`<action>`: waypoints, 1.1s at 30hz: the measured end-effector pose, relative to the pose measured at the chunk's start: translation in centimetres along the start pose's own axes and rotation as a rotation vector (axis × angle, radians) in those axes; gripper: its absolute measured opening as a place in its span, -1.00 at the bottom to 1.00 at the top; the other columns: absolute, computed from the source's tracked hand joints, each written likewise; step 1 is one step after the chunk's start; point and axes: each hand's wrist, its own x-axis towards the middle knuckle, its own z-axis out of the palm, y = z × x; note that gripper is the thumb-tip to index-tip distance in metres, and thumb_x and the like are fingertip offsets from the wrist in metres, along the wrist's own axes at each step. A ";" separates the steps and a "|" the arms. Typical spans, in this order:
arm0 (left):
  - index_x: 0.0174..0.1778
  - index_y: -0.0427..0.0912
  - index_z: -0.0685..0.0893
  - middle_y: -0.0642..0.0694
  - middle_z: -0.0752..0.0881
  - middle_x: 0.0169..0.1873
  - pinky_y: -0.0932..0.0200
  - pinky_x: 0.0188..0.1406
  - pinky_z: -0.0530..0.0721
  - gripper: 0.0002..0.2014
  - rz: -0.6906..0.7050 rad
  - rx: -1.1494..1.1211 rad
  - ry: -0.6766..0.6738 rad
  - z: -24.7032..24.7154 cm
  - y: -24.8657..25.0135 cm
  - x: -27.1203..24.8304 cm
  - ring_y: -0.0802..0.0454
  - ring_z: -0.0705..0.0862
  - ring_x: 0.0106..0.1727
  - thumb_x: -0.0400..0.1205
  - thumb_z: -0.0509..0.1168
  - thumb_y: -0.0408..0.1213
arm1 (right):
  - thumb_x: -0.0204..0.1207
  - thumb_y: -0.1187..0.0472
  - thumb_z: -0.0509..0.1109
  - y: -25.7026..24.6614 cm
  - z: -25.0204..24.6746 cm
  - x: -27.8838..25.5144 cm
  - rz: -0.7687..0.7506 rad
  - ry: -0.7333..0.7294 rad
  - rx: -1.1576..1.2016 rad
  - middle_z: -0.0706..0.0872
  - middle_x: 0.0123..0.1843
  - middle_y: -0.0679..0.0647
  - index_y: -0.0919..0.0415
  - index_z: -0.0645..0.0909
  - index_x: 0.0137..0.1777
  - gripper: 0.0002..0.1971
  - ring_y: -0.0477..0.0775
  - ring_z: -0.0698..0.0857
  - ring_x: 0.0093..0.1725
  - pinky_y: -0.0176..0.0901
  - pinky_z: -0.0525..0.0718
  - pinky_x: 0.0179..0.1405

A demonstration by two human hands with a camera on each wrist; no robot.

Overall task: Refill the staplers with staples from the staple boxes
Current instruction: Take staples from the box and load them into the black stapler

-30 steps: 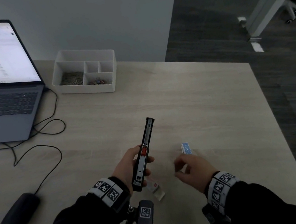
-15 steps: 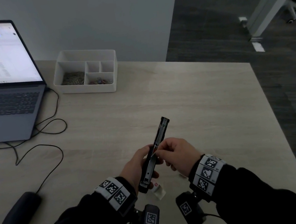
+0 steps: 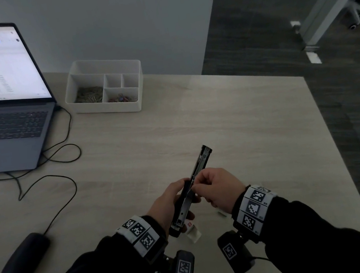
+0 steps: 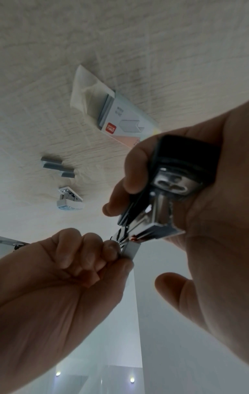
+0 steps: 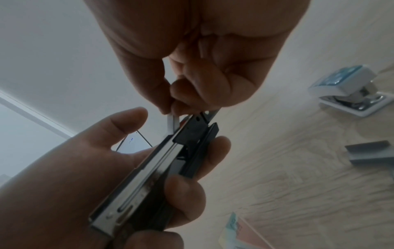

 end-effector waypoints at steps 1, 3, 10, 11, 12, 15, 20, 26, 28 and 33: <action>0.02 -0.09 0.84 -0.21 0.84 0.04 0.12 -0.44 0.57 -0.51 0.005 -0.001 -0.001 0.0 0.0 -0.1 -0.11 0.64 -0.28 0.54 0.23 0.23 | 0.51 0.24 0.43 -0.1 0.0 -0.1 -0.004 -0.004 0.002 0.63 -0.66 -0.21 0.08 0.62 -0.29 -0.84 -0.31 0.52 -0.68 -0.46 0.45 -0.64; 0.04 -0.05 0.82 -0.20 0.85 0.03 0.13 -0.44 0.57 -0.54 0.008 -0.002 0.000 0.1 0.1 -0.2 -0.10 0.64 -0.30 0.56 0.22 0.21 | 0.51 0.25 0.43 -0.2 0.0 -0.1 -0.007 -0.009 0.001 0.63 -0.67 -0.23 0.08 0.62 -0.30 -0.84 -0.32 0.53 -0.68 -0.49 0.43 -0.66; -0.05 -0.06 0.85 -0.26 0.83 0.06 0.09 -0.42 0.59 -0.52 0.013 0.000 0.005 0.0 0.0 0.0 -0.13 0.65 -0.26 0.52 0.25 0.25 | 0.49 0.23 0.43 0.0 0.0 -0.1 0.018 -0.012 0.024 0.62 -0.62 -0.13 0.07 0.64 -0.31 -0.85 -0.15 0.48 -0.64 -0.29 0.49 -0.62; -0.04 -0.04 0.85 -0.24 0.84 0.03 0.09 -0.41 0.59 -0.54 0.017 0.003 0.005 0.0 0.0 0.0 -0.13 0.65 -0.26 0.52 0.25 0.24 | 0.49 0.24 0.44 0.0 -0.1 -0.2 0.012 -0.013 0.018 0.62 -0.63 -0.15 0.08 0.64 -0.31 -0.85 -0.20 0.49 -0.65 -0.34 0.48 -0.62; -0.02 -0.02 0.84 -0.21 0.85 0.00 0.09 -0.42 0.59 -0.55 0.022 0.006 0.004 0.0 -0.1 0.0 -0.13 0.66 -0.26 0.53 0.24 0.24 | 0.49 0.25 0.44 0.0 -0.1 -0.2 0.003 -0.016 0.010 0.64 -0.62 -0.16 0.09 0.64 -0.30 -0.86 -0.26 0.50 -0.67 -0.40 0.46 -0.62; 0.06 -0.02 0.80 -0.15 0.85 -0.13 0.11 -0.44 0.59 -0.59 0.033 -0.003 0.007 0.1 -0.2 0.0 -0.13 0.66 -0.29 0.58 0.22 0.18 | 0.47 0.24 0.47 0.1 0.0 -0.2 -0.016 -0.016 -0.043 0.68 -0.50 -0.13 0.15 0.70 -0.24 -0.93 -0.35 0.56 -0.63 -0.55 0.42 -0.62; 0.13 0.02 0.79 -0.12 0.74 -0.35 0.12 -0.48 0.58 -0.60 0.054 -0.035 0.012 0.2 -0.3 0.2 -0.12 0.69 -0.34 0.59 0.22 0.15 | 0.51 0.12 0.45 0.1 0.2 -0.4 -0.095 -0.059 -0.303 0.61 -0.45 -0.18 0.05 0.79 -0.07 -0.90 -0.40 0.56 -0.52 -0.55 0.45 -0.53; 0.21 -0.31 0.70 -0.25 0.61 -0.27 0.16 -0.49 0.52 -0.33 -0.004 -0.065 -0.036 -0.2 -0.1 0.5 -0.10 0.58 -0.43 0.48 0.26 0.25 | 0.52 0.11 0.34 0.4 0.5 -1.2 -0.223 -0.244 -0.331 0.83 -0.23 -0.18 -0.18 0.77 0.05 -0.77 -0.22 0.75 -0.25 -0.21 0.73 -0.13; 0.21 -0.30 0.70 -0.28 0.60 -0.22 0.15 -0.49 0.53 -0.33 -0.001 -0.086 -0.034 -0.3 -0.2 0.6 -0.10 0.57 -0.42 0.48 0.26 0.25 | 0.55 0.12 0.34 0.7 0.4 -1.6 -0.227 -0.256 -0.277 0.83 -0.23 -0.18 -0.20 0.77 0.08 -0.76 -0.23 0.75 -0.26 -0.29 0.71 -0.18; 0.18 0.01 0.76 -0.16 0.84 -0.12 0.16 -0.54 0.53 -0.60 0.059 -0.128 0.000 -0.2 0.1 0.4 -0.07 0.63 -0.41 0.60 0.21 0.14 | 0.59 0.15 0.36 3.1 -0.9 -1.0 -0.006 0.055 -0.082 0.69 -0.38 -0.12 -0.03 0.79 -0.12 -0.83 -0.27 0.60 -0.50 -0.35 0.63 -0.46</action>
